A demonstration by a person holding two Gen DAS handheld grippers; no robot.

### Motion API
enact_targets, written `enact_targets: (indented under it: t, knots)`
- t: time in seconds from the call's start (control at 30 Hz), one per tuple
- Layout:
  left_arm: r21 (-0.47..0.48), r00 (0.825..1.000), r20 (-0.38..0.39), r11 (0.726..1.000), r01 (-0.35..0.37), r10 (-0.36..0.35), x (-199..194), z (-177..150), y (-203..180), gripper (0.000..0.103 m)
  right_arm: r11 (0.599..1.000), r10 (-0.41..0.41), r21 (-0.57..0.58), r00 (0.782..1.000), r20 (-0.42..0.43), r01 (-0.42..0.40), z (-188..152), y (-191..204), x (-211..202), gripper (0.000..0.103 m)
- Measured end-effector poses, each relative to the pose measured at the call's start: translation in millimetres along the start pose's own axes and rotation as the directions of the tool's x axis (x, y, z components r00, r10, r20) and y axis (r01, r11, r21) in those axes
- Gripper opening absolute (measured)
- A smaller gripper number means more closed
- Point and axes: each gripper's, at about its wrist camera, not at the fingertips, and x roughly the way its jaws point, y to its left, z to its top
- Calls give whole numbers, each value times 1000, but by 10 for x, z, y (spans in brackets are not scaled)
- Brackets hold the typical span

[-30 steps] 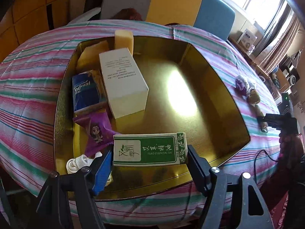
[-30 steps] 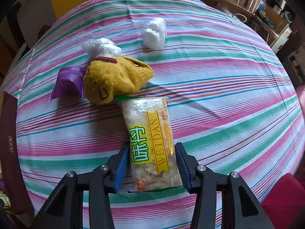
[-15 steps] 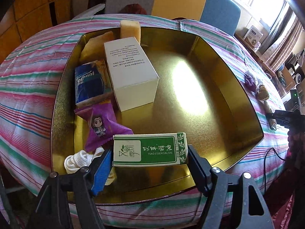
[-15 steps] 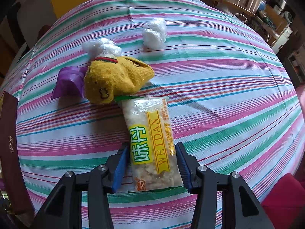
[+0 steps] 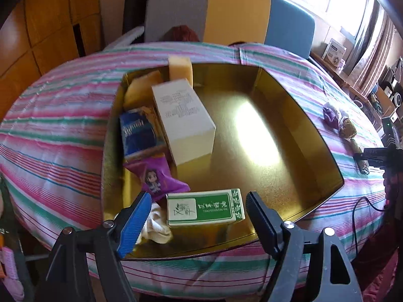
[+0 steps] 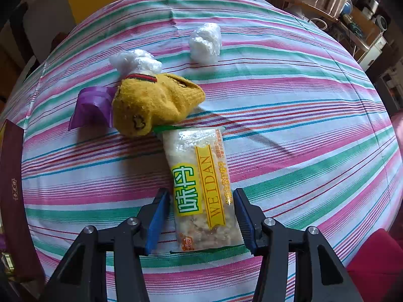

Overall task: Organize objects
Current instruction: 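Lift the WEIDAN snack packet off the table with the right tool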

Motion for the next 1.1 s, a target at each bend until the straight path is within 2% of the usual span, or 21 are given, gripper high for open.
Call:
enact_targets:
  t: [0.23,0.43,0.57,0.77,0.9,1.1]
  knots:
    - [14,998,53,1000,-19,18,-138,36,1,79,1000,-8,-5,1000,1,8,-18,82,-28,53]
    - [7,999,44,1000,-19,18,-136,25,23,79,1000,-7,-4,1000,1,7,-29,111,-48,53]
    - [-4,999,39,1000,9,-9,-134,11,24,78,1000,-8,-5,1000,1,8,-16,98,-41,52]
    - [-30,999,42,1000,7,-5,-129,7,58,78,1000,-5,-12,1000,5,5,0,137,-73,46]
    - [-50,999,34,999,-2,4,-129,4,107,75,1000,-5,-17,1000,6,5,-32,53,-135,44]
    - [-58,1000,18,998,11,-10,-121,-16,149,70,1000,-7,-25,1000,11,8,-27,-91,-7,42]
